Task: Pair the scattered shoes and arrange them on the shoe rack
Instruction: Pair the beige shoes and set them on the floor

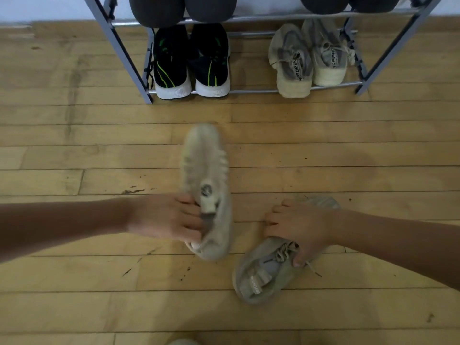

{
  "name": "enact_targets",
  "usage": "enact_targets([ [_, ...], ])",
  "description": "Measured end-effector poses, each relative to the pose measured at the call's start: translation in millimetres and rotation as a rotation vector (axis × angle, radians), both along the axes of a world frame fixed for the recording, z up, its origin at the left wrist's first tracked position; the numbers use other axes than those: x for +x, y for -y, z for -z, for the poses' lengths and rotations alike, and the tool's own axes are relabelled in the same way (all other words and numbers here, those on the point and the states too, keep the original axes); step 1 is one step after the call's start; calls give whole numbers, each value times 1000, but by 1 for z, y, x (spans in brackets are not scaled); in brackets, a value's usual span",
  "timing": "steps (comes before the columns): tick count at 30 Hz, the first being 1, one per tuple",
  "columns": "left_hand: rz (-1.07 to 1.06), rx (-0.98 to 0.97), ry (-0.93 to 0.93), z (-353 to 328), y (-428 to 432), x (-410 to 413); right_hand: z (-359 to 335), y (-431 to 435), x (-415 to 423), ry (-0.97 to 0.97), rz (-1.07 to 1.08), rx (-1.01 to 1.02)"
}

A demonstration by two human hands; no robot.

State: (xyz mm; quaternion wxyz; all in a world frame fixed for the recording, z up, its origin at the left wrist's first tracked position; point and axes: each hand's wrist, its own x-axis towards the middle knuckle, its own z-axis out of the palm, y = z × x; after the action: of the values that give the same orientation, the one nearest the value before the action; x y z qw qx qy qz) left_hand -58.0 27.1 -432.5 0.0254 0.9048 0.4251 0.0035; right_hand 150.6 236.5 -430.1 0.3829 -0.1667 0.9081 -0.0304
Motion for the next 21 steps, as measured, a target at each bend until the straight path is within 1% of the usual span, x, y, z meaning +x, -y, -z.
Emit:
enact_targets([
  [2, 141, 21, 2, 5, -14, 19, -1, 1, 2, -18, -18, 12],
  [4, 169, 32, 3, 4, -28, 26, 1, -1, 4, -40, -40, 10],
  [8, 37, -2, -76, 12, -40, 23, 2, -2, 12, -75, -32, 12],
  [11, -31, -26, -107, 19, -34, 29, 1, -3, 20, -139, -21, 9],
  [13, -118, -49, -55, 20, -26, 31, -3, -6, 31, -208, -37, -1],
  [15, -275, -67, 16, 18, -21, 32, -3, -9, 45, -287, -43, 12],
  [16, -379, -116, 67, 16, -20, 33, 0, -10, 51, -321, -41, 18],
  [17, -499, -236, 144, 13, -20, 35, 4, -9, 57, -347, -31, 22],
  [19, -707, -580, 309, 11, -21, 42, 10, -3, 65, -380, -3, 21],
  [20, -739, -692, 324, 11, -21, 47, 13, 0, 67, -390, 4, 12],
  [21, -747, -724, 325, 15, -22, 52, 15, 2, 67, -398, 0, 3],
])
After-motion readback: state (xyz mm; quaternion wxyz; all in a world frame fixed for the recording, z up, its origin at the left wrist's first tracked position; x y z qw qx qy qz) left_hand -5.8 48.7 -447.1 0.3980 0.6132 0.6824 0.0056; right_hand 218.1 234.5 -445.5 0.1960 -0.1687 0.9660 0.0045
